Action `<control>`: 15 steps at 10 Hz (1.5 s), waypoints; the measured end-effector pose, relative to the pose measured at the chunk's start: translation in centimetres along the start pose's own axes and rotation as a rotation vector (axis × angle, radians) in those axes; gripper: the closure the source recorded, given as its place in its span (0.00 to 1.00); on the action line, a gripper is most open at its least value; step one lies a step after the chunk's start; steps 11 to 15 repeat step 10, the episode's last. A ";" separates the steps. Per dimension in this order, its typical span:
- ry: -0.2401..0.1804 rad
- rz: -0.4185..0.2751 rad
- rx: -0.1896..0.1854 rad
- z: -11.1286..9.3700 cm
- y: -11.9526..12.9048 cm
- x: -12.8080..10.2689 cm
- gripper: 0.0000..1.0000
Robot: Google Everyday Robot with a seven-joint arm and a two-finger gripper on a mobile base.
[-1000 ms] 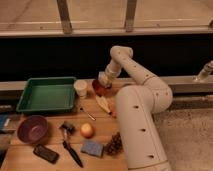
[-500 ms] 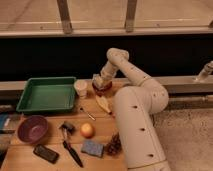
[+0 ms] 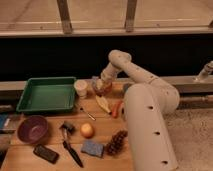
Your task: Wipe red bowl with towel
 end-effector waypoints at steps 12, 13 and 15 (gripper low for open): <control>0.047 -0.050 0.042 2.5 -1.1 -4.3 1.00; 0.047 -0.050 0.042 2.5 -1.1 -4.3 1.00; 0.047 -0.050 0.042 2.5 -1.1 -4.3 1.00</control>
